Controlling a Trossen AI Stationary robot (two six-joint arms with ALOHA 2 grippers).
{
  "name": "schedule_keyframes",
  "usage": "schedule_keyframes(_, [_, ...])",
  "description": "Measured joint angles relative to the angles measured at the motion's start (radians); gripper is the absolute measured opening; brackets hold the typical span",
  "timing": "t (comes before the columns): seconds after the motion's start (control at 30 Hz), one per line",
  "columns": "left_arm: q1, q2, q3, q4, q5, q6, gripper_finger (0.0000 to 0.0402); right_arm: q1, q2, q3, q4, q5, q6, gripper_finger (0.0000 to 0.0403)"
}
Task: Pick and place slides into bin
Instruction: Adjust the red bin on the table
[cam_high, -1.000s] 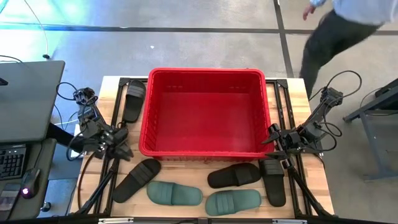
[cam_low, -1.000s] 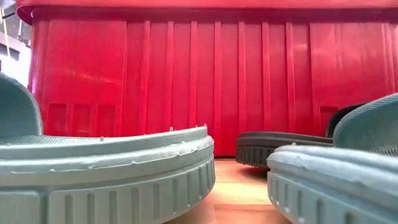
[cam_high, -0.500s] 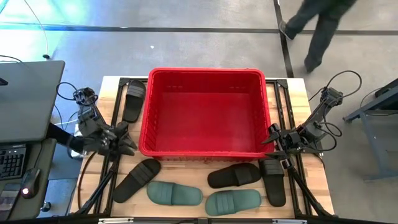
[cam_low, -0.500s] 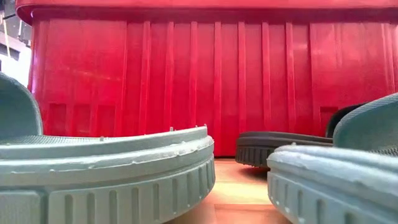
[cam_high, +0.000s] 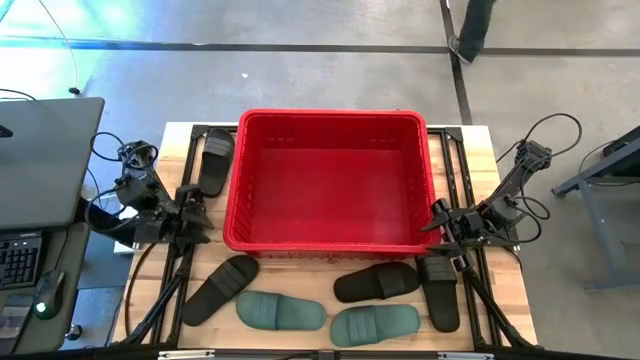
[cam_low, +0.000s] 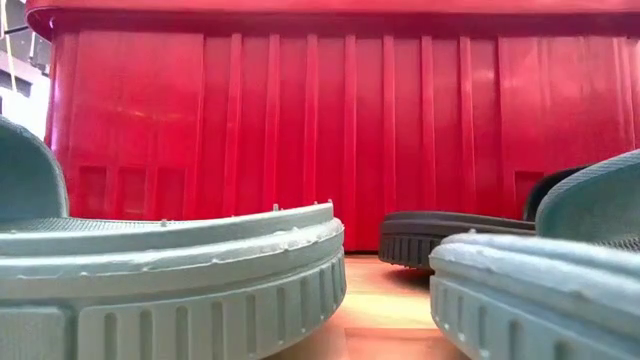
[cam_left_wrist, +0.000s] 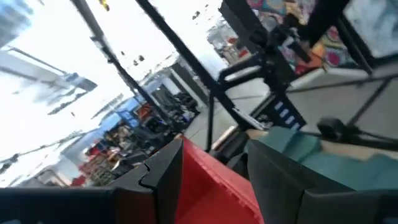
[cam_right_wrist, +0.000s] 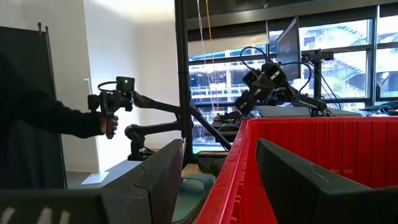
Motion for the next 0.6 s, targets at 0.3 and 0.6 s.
schedule_keyframes(0.3, [0.000,0.007,0.000,0.137,0.172,-0.357,0.0163,0.000,0.001,0.000,0.028,0.000,0.012,0.0197])
schedule_keyframes(0.6, [0.000,0.005,0.000,0.295,0.126,-0.278,0.0163,-0.025,-0.002,0.018,0.226,0.060,-0.014,0.0197])
